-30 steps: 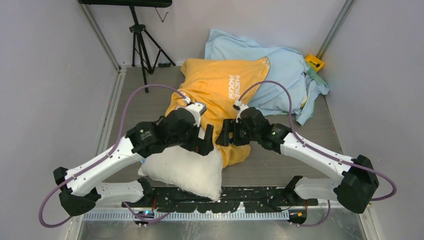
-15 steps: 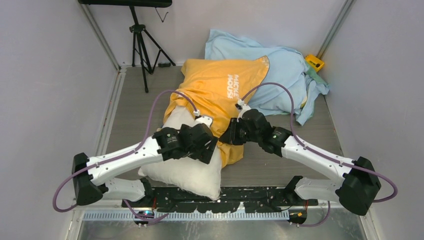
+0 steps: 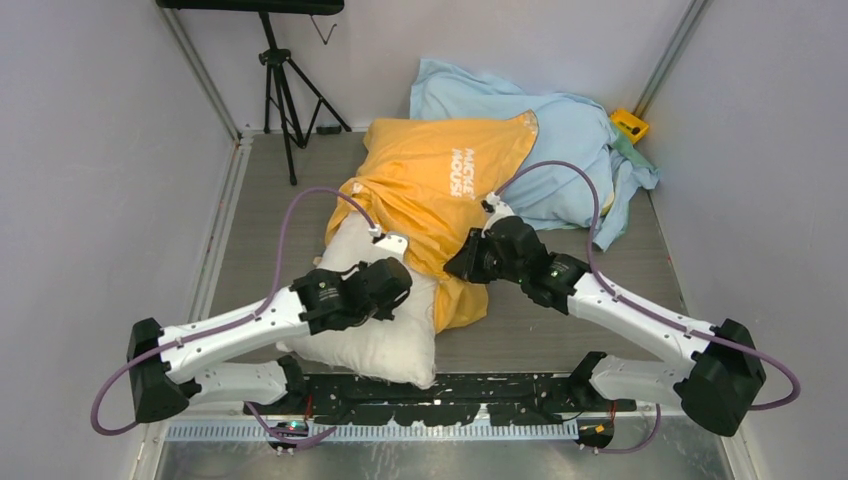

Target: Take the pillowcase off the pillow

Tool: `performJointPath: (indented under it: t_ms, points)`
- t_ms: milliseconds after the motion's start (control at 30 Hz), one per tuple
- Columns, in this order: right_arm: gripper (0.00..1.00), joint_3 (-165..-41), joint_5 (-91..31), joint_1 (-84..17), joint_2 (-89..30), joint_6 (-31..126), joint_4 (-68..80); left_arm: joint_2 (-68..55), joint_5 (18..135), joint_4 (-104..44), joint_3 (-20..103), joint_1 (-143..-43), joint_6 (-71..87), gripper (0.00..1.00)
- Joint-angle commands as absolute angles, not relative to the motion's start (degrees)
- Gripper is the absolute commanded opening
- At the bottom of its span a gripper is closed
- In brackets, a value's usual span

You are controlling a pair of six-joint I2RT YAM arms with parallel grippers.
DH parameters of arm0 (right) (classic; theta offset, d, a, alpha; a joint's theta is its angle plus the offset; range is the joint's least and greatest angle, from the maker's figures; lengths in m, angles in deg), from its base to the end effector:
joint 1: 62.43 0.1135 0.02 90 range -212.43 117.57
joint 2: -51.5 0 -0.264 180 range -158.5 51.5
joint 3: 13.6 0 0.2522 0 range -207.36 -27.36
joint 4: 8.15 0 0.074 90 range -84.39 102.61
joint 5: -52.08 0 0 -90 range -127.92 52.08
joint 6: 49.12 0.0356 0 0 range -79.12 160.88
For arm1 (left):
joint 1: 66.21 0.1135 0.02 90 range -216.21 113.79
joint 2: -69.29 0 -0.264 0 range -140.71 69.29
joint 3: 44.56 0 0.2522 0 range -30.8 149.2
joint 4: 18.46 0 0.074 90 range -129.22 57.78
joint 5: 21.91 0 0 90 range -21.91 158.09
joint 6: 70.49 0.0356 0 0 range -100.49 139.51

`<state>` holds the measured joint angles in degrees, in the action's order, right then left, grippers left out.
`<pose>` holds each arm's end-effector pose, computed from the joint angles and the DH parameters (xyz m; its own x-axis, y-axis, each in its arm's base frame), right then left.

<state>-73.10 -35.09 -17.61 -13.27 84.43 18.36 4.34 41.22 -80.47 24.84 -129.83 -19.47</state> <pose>0.1773 0.1787 0.2715 -0.7763 0.1987 -0.5982 -0.2744 0.7478 0.6045 0.1106 -0.1867 0.2830 -0.7264 0.2018 -0.6569 0.3016 0.9526 -0.0409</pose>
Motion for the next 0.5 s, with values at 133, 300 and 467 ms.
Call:
performJointPath:
  t_ms: [133,300,467]
  points:
    - [0.08,-75.34,-41.62,-18.71,-15.24,86.46,14.37,11.04,36.03,-80.63,23.61,-128.31,-18.54,0.0]
    - [0.08,-77.23,-47.9,-24.6,-14.77,86.54,16.96,14.35,36.33,-81.05,22.6,-127.63,-19.28,0.0]
    - [0.06,-81.21,-49.43,-33.86,-19.02,84.48,17.67,15.84,39.04,-79.97,21.05,-127.59,-19.89,0.0]
